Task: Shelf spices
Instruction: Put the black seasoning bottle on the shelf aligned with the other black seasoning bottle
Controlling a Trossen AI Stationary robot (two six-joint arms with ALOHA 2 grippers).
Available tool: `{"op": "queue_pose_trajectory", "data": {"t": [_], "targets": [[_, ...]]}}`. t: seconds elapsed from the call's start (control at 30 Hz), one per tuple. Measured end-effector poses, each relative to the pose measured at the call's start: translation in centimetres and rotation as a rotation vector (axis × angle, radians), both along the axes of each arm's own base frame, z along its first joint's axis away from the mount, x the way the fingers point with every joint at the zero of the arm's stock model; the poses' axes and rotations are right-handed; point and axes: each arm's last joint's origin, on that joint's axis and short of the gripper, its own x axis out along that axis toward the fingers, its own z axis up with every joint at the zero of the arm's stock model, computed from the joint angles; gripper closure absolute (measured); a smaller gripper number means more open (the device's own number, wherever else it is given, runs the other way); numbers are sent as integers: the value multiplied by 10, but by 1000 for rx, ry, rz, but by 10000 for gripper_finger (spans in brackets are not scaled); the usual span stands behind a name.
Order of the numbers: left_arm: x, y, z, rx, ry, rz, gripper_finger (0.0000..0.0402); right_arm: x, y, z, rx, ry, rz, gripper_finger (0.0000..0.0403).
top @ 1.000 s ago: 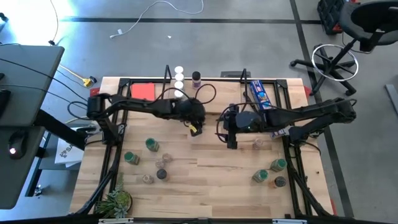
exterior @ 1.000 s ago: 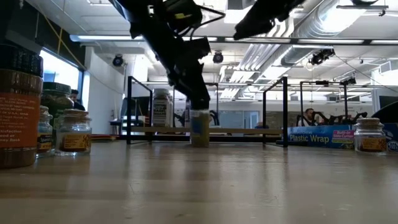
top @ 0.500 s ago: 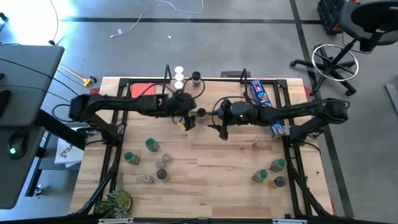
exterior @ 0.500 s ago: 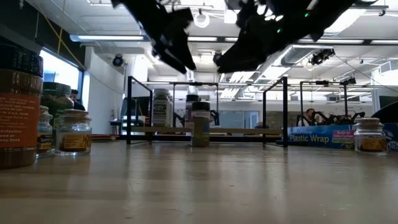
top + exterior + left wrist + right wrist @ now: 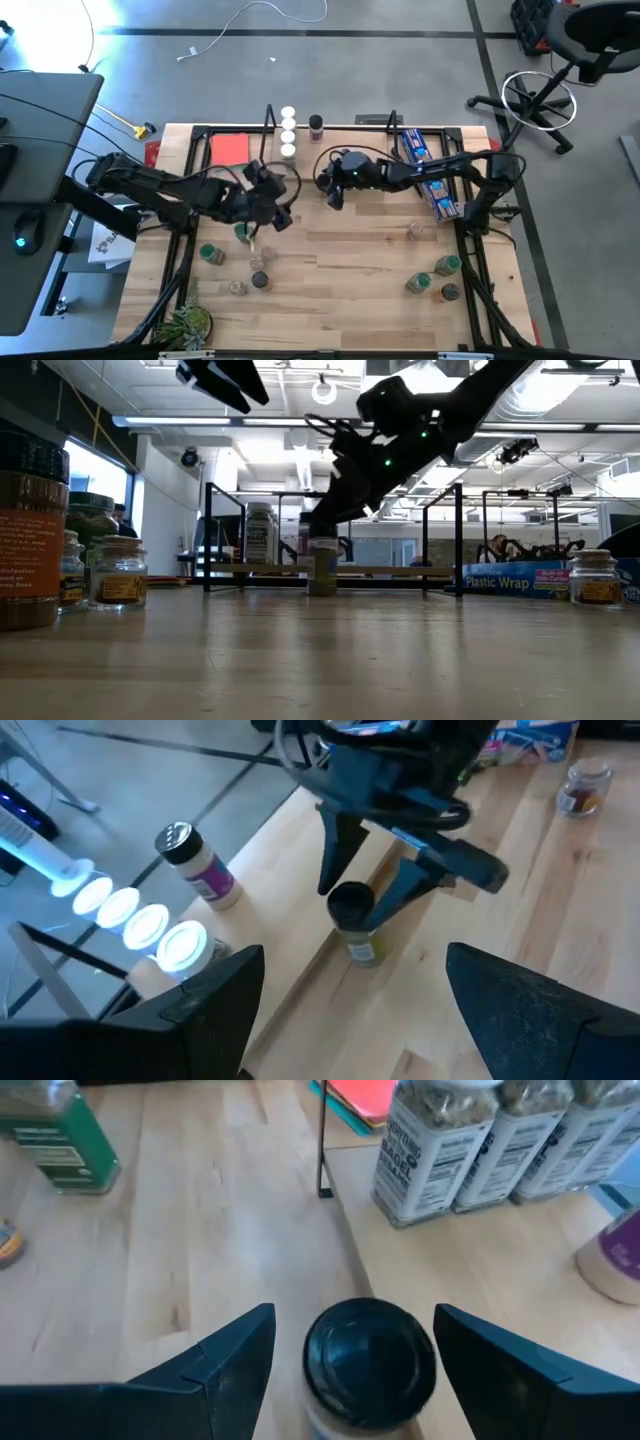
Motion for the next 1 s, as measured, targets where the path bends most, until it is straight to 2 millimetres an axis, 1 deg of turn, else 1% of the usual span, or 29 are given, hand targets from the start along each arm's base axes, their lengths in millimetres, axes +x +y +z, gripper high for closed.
{"op": "queue_pose_trajectory", "data": {"t": [0.1,0.23,0.3,0.47,0.5,0.63,0.77,0.83,0.9,0.93,1.0], "targets": [[-1,-7,-2,5,-6,4,92,4,-2,-3,3,16,-3,135],[-2,-12,-2,6,-18,6,92,3,-2,-6,8,41,-5,141],[-3,-14,-2,5,-29,11,92,3,-2,-7,8,47,-7,155],[-5,-21,-2,-3,-46,6,92,2,-3,-7,10,50,-9,210],[-5,-23,-2,0,-49,4,92,2,-3,-7,11,51,-7,214],[-8,-31,-2,9,-67,-2,92,2,-2,-7,16,55,2,214],[-11,-39,-1,18,-85,-9,92,4,4,-4,30,54,21,214],[-12,-43,-1,21,-95,-13,92,8,6,6,50,30,41,214],[-14,-47,-1,24,-108,-15,92,14,8,23,45,-4,51,214],[-15,-50,-1,23,-115,-17,92,18,6,34,40,-20,48,214],[-17,-53,0,27,-129,-18,92,22,-2,50,16,-21,30,214]]}}
